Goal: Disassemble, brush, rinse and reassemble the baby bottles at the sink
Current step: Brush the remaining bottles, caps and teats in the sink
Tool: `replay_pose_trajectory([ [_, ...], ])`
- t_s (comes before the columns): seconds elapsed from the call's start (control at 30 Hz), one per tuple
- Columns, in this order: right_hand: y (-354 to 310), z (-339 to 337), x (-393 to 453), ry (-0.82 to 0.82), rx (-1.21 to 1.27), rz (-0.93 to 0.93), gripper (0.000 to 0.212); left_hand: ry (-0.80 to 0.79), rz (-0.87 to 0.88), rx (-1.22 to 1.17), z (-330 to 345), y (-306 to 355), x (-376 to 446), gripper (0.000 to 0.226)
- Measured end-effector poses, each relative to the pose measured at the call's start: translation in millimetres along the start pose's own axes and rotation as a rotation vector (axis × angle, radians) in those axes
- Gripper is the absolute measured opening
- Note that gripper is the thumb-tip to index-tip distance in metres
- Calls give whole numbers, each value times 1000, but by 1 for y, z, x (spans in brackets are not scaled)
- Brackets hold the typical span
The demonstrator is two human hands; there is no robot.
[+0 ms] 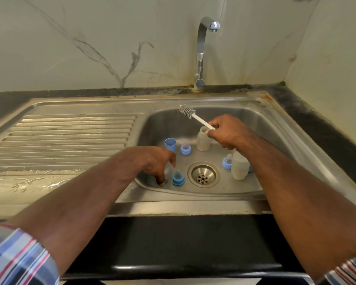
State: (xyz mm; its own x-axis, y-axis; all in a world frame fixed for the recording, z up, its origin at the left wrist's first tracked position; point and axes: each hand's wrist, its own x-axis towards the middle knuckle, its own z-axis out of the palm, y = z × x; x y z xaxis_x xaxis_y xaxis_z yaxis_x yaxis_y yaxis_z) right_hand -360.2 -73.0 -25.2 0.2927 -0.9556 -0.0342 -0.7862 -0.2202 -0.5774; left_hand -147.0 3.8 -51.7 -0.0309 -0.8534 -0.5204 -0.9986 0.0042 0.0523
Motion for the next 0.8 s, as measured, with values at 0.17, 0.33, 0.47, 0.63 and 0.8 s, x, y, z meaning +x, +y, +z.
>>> replay_pose_trajectory([
  [0.17,0,2,0,-20,27,12,19,-88,3,-50,4,7,6,71],
  [0.33,0,3,-1,-34,34,4,20,-159,-14,-50,10,7,10,68],
  [0.47,0,3,0,-37,36,3,20,-207,-20,-26,10,10,10,71],
  [0.63,1,4,1,-48,38,3,20,-224,-26,-51,3,11,10,74],
  [0.8,1,4,1,-52,39,1,22,-126,-32,-55,-7,2,18,63],
])
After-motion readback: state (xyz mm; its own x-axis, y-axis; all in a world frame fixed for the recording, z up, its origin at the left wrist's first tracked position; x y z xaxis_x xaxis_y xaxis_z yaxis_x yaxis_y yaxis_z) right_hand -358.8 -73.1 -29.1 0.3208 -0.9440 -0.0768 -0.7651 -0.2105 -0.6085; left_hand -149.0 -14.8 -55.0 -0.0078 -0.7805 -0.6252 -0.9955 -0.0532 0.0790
